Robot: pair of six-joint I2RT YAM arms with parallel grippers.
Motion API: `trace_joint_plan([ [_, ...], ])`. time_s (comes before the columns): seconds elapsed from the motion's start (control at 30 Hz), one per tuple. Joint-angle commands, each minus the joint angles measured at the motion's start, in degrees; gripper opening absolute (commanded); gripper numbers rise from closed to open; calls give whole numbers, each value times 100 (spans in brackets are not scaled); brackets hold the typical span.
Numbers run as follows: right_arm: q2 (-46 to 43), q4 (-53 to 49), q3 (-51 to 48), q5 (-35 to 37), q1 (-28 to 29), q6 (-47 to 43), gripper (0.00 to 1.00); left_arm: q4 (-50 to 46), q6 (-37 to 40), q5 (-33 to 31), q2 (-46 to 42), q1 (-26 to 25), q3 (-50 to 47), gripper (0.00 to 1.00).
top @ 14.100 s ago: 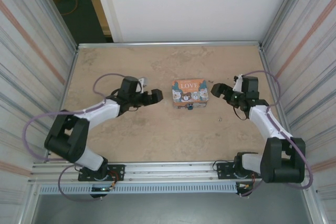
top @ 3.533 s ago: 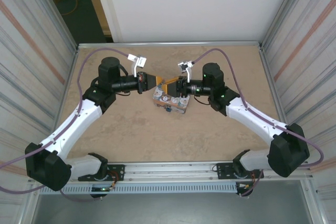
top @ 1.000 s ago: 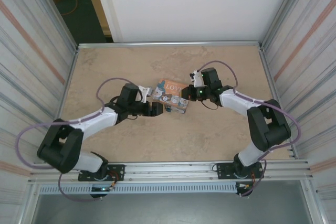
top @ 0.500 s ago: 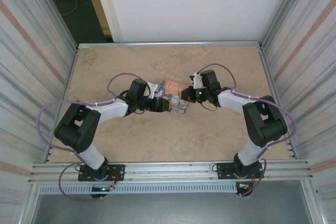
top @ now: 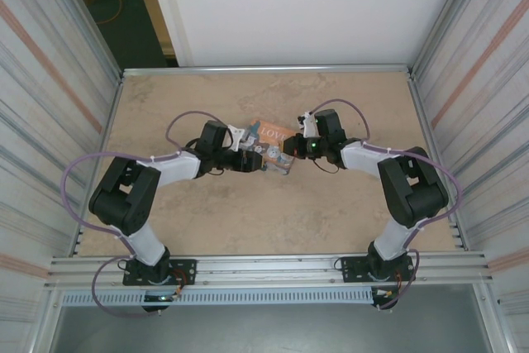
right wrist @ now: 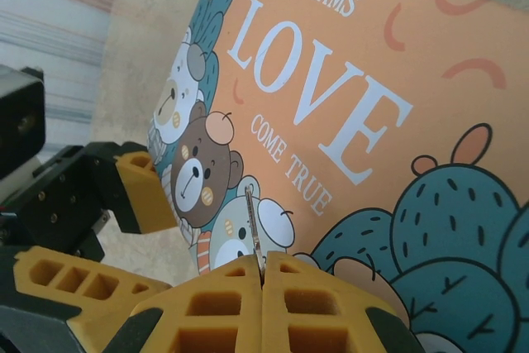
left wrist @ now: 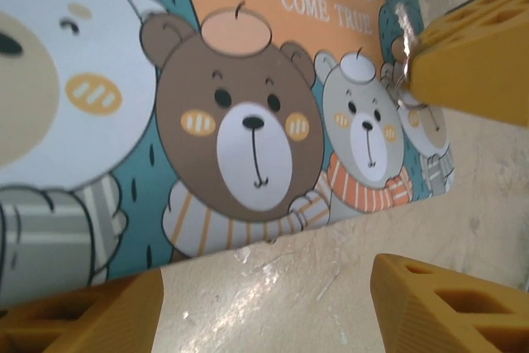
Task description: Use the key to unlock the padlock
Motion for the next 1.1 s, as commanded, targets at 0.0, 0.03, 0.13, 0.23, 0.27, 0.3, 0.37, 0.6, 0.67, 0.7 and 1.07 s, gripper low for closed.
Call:
trace_joint_plan([
  [0.0, 391, -195, 61, 220, 62, 160, 0, 73, 214, -146, -212, 6, -198, 68],
  [0.03, 411, -174, 83, 238, 71, 177, 0, 111, 206, -164, -222, 8, -237, 68],
  [0.13, 438, -73, 94, 266, 88, 252, 0, 245, 220, -245, -225, 0, -304, 68],
  [0.23, 445, -111, 146, 319, 97, 239, 0, 401, 274, -445, -224, -59, -388, 68],
  [0.27, 451, -137, 170, 334, 106, 227, 0, 449, 314, -551, -236, -114, -417, 68],
  [0.3, 455, -162, 188, 357, 113, 217, 0, 506, 357, -748, -252, -184, -454, 68],
  [0.37, 455, -219, 228, 382, 123, 184, 0, 629, 448, -1041, -267, -329, -520, 68],
  [0.6, 488, -394, 324, 538, 212, 130, 0, 997, 508, -1644, -91, -639, -573, 69],
  [0.67, 477, -468, 352, 594, 233, 90, 0, 1130, 455, -1728, -26, -642, -576, 69],
  [0.7, 473, -520, 365, 608, 238, 69, 0, 1175, 439, -1743, 11, -642, -561, 69],
  [1.07, 545, -572, 429, 641, 290, 59, 0, 1186, 452, -1607, 515, -655, -235, 63],
])
